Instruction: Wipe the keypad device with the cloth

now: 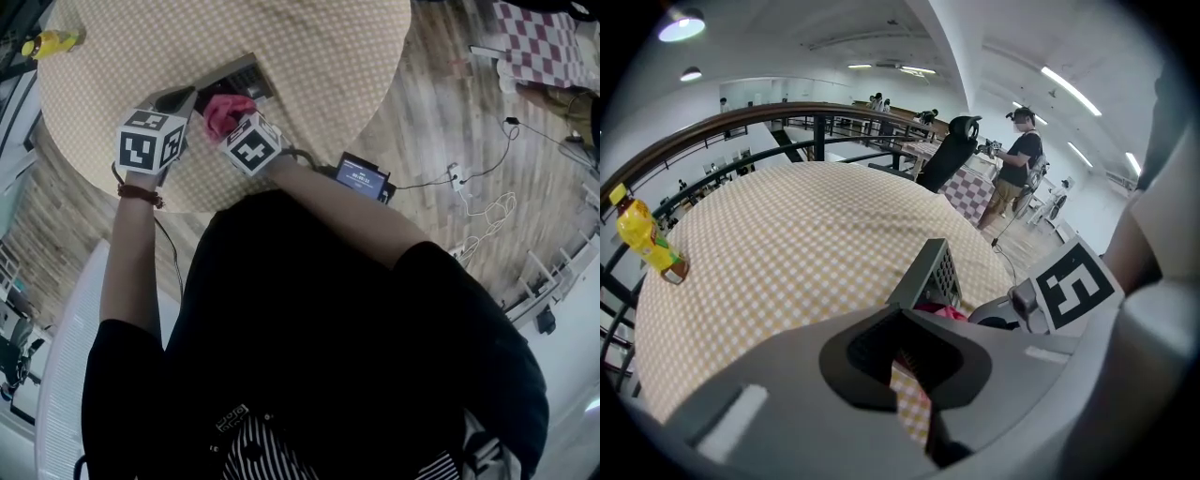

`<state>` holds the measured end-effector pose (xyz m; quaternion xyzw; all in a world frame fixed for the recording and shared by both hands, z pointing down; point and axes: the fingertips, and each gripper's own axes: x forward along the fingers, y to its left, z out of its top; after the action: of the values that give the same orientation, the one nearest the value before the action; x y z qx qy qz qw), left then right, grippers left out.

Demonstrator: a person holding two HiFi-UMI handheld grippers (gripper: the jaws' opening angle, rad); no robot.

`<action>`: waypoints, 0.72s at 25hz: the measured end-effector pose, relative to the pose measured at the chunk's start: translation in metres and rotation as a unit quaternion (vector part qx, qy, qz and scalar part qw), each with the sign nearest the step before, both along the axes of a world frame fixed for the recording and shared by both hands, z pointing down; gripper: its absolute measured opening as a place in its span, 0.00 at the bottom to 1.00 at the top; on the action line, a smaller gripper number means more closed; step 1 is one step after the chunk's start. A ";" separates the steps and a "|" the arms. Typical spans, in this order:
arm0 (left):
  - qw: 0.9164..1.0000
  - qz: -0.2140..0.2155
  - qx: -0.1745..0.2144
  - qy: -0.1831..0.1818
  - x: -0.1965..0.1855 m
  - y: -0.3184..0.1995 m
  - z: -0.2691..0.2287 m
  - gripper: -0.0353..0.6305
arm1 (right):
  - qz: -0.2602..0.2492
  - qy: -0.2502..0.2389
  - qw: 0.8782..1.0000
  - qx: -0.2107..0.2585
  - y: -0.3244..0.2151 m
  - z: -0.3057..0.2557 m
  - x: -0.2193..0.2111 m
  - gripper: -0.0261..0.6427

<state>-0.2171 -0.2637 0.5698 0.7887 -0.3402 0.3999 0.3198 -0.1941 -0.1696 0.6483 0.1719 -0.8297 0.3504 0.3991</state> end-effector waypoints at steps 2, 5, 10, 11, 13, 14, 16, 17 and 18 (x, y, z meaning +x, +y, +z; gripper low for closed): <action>1.000 0.003 0.000 0.000 -0.001 0.001 -0.001 0.04 | 0.015 -0.006 1.000 0.010 -0.008 -0.013 -0.005 0.15; 1.000 0.003 0.000 0.002 -0.002 0.003 -0.002 0.04 | 0.041 -0.041 0.997 0.049 -0.036 -0.049 -0.018 0.15; 1.000 0.007 -0.002 0.002 0.000 0.001 -0.002 0.04 | 0.040 -0.053 0.996 0.064 -0.046 -0.059 -0.019 0.15; 1.000 0.011 0.000 -0.002 0.001 0.002 -0.001 0.04 | 0.036 -0.050 0.996 0.067 -0.043 -0.055 -0.018 0.15; 1.000 0.015 0.004 -0.007 0.001 0.002 -0.001 0.04 | 0.031 -0.054 0.995 0.073 -0.041 -0.049 -0.017 0.15; 1.000 0.014 0.004 -0.007 0.001 0.002 -0.001 0.04 | 0.030 -0.057 0.995 0.077 -0.039 -0.047 -0.016 0.15; 1.000 0.013 0.003 -0.005 0.001 0.002 -0.001 0.04 | 0.030 -0.059 0.995 0.080 -0.033 -0.039 -0.013 0.15; 1.000 0.014 0.003 -0.005 0.001 0.002 0.000 0.04 | 0.028 -0.055 0.995 0.076 -0.028 -0.033 -0.010 0.15; 1.000 0.015 0.003 -0.006 0.001 0.002 0.000 0.04 | 0.023 -0.049 0.996 0.068 -0.021 -0.026 -0.008 0.15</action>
<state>-0.2159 -0.2615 0.5694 0.7921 -0.3313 0.4084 0.3099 -0.2025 -0.1906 0.6221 0.2002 -0.8661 0.3103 0.3370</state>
